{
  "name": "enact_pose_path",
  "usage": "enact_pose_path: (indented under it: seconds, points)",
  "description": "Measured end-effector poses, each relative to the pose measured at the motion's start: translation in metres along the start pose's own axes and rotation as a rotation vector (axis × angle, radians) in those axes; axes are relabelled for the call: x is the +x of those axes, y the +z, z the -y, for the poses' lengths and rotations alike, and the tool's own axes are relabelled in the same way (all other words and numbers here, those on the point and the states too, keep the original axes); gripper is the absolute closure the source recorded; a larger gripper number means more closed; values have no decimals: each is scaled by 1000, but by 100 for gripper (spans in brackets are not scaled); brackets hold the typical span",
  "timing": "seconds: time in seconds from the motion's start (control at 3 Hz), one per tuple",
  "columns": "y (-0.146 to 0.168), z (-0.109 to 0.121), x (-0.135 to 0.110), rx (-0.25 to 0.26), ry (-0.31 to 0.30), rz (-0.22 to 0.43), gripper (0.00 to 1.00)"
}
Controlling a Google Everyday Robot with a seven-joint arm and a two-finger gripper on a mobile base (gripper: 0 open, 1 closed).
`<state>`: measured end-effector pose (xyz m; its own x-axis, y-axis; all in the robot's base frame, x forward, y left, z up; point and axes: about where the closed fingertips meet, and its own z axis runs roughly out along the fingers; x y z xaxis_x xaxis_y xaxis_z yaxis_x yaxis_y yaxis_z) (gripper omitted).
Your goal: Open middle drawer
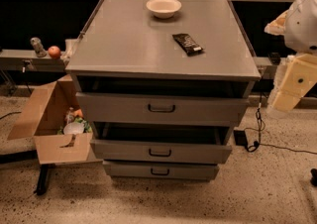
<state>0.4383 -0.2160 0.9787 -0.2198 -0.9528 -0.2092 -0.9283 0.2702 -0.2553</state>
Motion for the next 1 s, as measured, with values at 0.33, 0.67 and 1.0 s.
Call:
enact_pose_path:
  seconds: [0.33, 0.67, 1.0]
  points:
    - [0, 0, 0, 0, 0, 0, 0]
    - [25, -7, -1, -23, -28, -21, 0]
    - [74, -24, -2, -55, -95, -39, 0]
